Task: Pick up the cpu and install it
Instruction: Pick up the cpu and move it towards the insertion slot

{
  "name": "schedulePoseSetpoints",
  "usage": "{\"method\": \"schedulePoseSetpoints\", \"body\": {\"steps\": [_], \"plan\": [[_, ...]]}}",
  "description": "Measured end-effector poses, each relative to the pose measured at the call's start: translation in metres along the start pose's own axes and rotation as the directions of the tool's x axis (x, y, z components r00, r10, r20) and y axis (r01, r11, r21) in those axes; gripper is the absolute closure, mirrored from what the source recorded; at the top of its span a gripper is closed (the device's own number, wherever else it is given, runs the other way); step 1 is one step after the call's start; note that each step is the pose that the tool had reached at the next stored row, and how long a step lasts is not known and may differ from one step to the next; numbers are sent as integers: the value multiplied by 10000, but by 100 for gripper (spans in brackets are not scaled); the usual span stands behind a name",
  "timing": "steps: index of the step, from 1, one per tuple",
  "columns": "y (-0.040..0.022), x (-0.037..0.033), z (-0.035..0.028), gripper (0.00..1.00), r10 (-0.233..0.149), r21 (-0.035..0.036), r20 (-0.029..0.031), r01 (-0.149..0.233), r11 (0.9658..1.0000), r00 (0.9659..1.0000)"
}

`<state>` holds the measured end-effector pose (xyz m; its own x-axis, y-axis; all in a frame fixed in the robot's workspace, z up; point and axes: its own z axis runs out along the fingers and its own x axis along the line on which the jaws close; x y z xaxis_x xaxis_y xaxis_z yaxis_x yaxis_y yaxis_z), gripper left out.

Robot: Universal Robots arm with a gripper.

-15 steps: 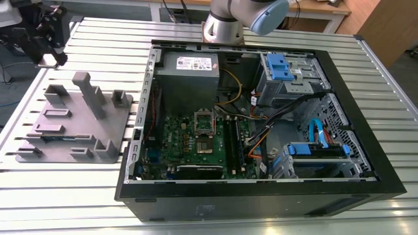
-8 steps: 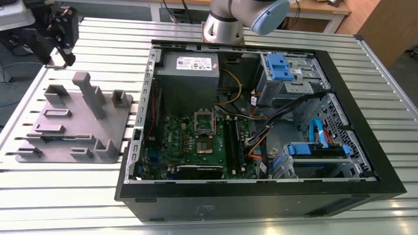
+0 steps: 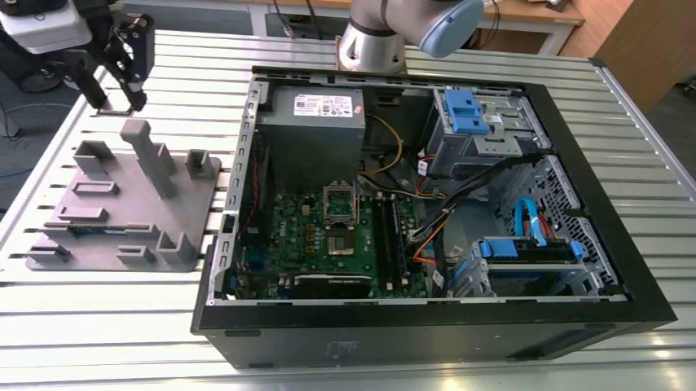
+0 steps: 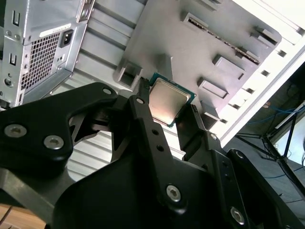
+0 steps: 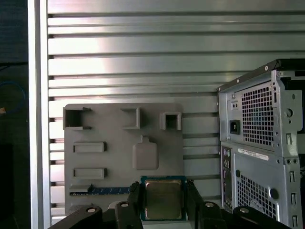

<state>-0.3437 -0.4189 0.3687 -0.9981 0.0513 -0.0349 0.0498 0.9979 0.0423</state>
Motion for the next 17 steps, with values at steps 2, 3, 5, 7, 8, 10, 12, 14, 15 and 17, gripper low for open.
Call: {"method": "schedulePoseSetpoints", "body": {"steps": [2,3,5,7,8,10,12,14,15,17], "plan": [[2,-54,4,53,0,1,-1,0,10000,10000],[3,-79,6,53,0,0,0,0,10000,10000],[6,-129,10,53,1,0,0,-1,10000,10000],[9,-182,14,53,0,0,0,0,10000,10000],[10,-211,16,53,0,0,-1,0,10000,10000],[12,-266,20,53,-1,0,0,1,10000,10000],[15,-321,25,53,0,-1,1,0,10000,10000],[18,-377,29,53,0,0,0,0,10000,10000],[20,-406,30,53,1,0,-1,-1,10000,10000],[22,-461,34,53,0,1,-1,0,10000,10000]]}}
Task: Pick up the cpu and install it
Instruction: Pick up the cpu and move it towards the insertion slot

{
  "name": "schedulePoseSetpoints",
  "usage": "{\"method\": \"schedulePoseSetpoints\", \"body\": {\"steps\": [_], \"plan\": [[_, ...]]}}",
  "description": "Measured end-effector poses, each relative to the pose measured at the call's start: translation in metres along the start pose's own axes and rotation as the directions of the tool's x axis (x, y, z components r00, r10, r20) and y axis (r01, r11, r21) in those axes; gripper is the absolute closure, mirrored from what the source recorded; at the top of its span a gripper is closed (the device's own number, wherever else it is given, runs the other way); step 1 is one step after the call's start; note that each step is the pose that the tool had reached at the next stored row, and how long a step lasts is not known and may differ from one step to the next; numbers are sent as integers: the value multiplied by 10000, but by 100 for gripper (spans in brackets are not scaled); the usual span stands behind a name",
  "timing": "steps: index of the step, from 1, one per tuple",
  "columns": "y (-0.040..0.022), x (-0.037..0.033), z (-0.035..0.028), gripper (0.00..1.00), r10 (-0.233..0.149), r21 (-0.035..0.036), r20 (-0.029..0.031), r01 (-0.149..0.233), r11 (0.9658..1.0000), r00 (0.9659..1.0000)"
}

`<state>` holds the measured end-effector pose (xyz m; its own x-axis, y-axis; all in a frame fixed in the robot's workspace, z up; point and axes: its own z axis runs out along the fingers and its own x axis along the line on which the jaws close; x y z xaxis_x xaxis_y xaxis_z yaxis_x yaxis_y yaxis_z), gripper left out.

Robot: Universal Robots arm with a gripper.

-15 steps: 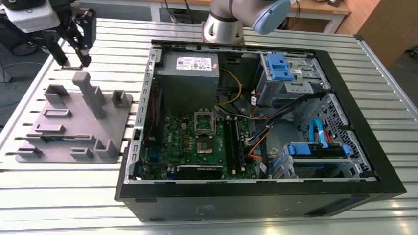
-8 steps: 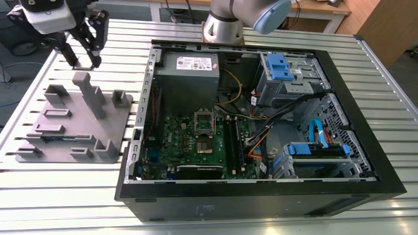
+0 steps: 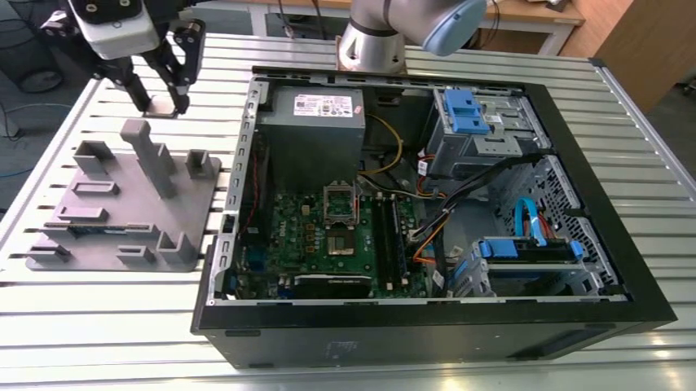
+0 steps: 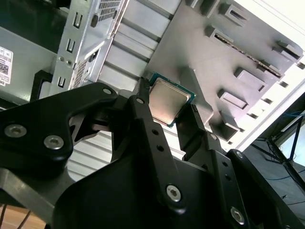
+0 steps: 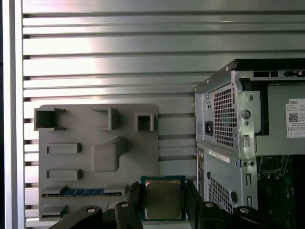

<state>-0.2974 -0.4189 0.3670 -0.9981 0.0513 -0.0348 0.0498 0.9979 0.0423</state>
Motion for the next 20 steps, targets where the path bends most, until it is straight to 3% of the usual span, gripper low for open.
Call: {"method": "schedulePoseSetpoints", "body": {"steps": [14,20], "plan": [[19,-397,30,53,1,0,1,-1,10000,10000],[26,-533,41,53,0,-1,1,0,10000,10000]]}}
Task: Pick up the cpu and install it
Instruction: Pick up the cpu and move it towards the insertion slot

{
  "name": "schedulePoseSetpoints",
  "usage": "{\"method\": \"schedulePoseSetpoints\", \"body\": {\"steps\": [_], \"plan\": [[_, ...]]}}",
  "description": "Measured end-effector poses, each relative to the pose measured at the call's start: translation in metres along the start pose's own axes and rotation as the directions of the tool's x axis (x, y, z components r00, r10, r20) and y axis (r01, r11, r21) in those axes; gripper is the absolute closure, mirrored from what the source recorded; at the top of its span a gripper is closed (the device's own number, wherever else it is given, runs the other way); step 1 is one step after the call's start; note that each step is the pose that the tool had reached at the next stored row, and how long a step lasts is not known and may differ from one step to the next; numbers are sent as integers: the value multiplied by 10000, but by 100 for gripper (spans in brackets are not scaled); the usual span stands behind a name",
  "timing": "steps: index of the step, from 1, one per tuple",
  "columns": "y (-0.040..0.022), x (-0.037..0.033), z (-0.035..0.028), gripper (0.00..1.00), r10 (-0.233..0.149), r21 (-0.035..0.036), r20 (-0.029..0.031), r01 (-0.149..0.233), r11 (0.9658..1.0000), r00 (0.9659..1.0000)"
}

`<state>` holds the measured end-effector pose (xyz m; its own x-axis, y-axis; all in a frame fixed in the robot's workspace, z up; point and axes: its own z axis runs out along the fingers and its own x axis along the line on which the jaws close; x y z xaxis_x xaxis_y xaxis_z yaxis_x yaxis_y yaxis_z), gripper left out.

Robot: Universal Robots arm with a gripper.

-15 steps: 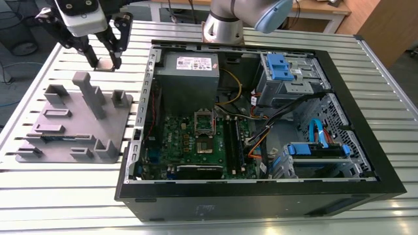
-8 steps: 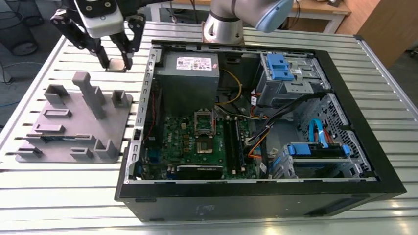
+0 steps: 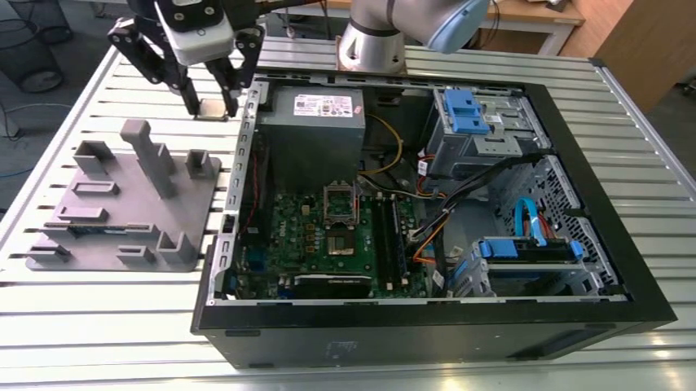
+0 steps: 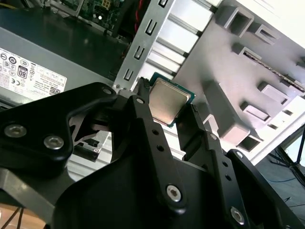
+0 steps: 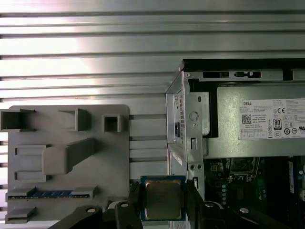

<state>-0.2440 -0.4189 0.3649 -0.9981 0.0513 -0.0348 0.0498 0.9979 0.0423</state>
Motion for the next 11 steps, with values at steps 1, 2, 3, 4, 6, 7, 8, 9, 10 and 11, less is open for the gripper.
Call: {"method": "schedulePoseSetpoints", "body": {"steps": [1,2,3,4,6,7,8,9,10,11], "plan": [[1,-22,2,53,0,-1,1,0,10000,10000],[2,-44,4,53,0,0,1,0,10000,10000],[3,-71,6,53,1,0,0,-1,10000,10000],[5,-100,8,53,1,0,0,-1,10000,10000],[8,-167,14,53,0,0,1,0,10000,10000],[10,-202,16,53,0,0,0,0,10000,10000],[11,-237,18,53,0,0,0,0,10000,10000],[13,-273,21,53,0,0,1,0,10000,10000],[15,-309,24,53,1,0,1,-1,10000,10000],[16,-345,26,53,0,0,0,0,10000,10000]]}}
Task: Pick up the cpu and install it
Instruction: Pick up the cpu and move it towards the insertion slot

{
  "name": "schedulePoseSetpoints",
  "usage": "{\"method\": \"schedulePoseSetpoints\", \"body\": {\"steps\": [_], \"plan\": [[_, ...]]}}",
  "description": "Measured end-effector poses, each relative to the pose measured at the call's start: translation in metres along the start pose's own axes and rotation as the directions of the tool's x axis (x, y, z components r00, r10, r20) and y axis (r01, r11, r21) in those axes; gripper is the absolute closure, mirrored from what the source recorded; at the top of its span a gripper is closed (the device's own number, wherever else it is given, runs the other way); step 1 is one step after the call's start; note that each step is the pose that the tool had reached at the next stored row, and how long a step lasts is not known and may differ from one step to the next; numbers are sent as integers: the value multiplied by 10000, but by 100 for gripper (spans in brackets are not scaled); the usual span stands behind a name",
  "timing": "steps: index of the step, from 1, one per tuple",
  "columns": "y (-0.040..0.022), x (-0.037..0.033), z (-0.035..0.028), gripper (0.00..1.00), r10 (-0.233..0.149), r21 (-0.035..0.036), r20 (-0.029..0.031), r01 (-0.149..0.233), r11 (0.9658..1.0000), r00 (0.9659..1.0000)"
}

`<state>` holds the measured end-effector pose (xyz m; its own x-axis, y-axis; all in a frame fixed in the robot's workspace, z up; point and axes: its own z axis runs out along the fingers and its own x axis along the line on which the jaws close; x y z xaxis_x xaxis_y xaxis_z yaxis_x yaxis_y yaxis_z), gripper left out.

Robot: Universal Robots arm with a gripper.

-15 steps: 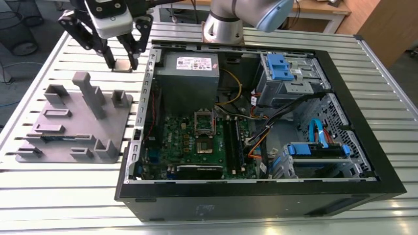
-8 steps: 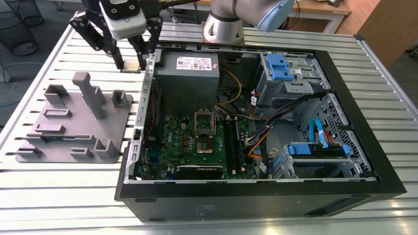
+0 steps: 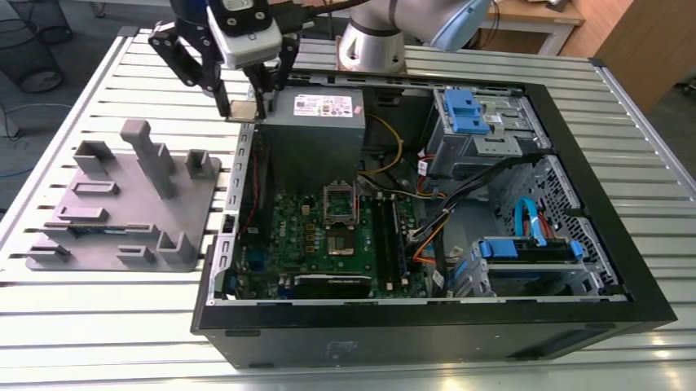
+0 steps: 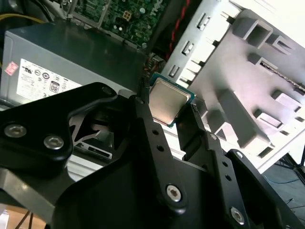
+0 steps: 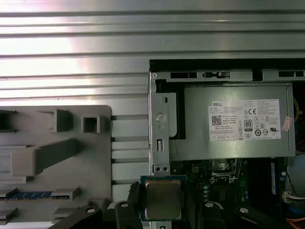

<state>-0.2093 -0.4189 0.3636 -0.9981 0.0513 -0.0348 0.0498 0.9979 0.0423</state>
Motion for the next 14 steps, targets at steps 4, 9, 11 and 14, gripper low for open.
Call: {"method": "schedulePoseSetpoints", "body": {"steps": [4,9,11,14], "plan": [[8,-156,10,53,1,-1,-1,-1,10000,10000],[17,-347,22,53,1,0,-3,-1,10000,10000],[21,-426,27,53,0,0,-3,0,10000,10000],[27,-543,35,53,0,0,-4,0,10000,10000]]}}
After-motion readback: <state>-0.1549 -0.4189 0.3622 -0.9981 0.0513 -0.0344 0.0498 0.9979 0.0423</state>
